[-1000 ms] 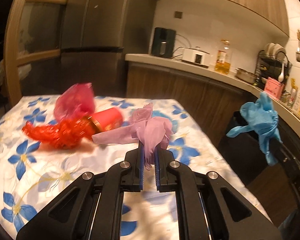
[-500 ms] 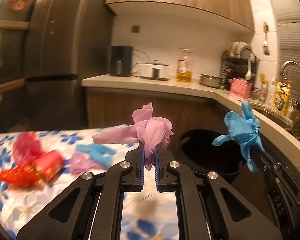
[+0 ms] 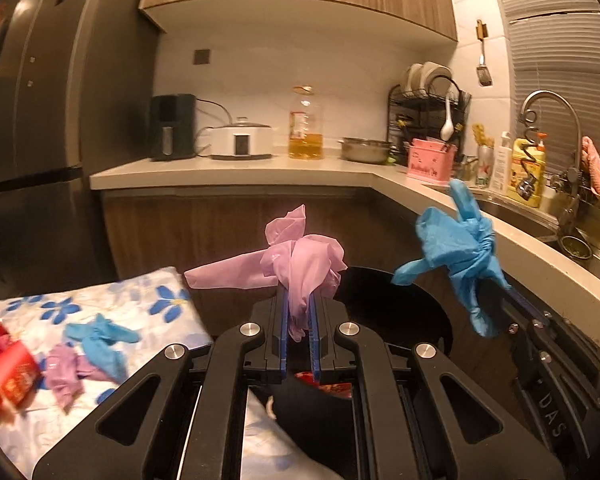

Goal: Collect trash
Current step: 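Carry the pink and blue gloves with both tools over the black bin, then open both tools to drop the gloves into the bin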

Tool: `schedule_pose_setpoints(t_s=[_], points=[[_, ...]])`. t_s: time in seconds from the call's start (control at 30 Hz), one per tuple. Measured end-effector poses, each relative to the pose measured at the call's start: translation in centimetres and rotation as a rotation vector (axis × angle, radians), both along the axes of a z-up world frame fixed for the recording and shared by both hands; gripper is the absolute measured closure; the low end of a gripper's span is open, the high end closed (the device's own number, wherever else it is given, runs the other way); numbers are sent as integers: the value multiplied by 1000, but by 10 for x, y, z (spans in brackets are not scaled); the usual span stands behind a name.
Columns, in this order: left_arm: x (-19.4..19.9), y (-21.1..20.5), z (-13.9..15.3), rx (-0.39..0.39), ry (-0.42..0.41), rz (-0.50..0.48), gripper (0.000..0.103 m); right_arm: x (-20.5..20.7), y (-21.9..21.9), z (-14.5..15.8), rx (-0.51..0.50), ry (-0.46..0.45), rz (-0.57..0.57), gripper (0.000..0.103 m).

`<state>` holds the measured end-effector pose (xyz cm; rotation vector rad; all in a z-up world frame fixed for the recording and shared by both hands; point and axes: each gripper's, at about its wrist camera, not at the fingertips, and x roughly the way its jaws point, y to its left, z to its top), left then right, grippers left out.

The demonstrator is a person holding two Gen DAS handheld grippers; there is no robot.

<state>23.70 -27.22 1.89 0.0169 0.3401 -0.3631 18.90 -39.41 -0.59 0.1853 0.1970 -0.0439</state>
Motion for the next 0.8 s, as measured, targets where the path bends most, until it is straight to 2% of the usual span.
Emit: schedule_pose_setpoints(t_s=[0.2,0.5,0.57,0.63,0.67,0.77,0.8], points=[[16,-14,-14,-7,26,-53,94,13,-6,-8,-6,25,1,99],[33,-21,-27,6,51,-67,93,30,-14,-18,8,62,-2,98],[36,-20,-29,2,58,-68,89,32,-13,-19,6,69,1,98],[38,-20,-31,4,63,-61,76,34,-14,-19,5,75,-3,95],[38,-19,-32,0,67,-62,74,35,-15,-20,6,77,-4,94],[39,-19,-33,3,67,-58,62,36,-16,-21,10,86,-13,85],[39,-18,-33,1,65,-56,54,35,-17,-22,13,88,-17,79]])
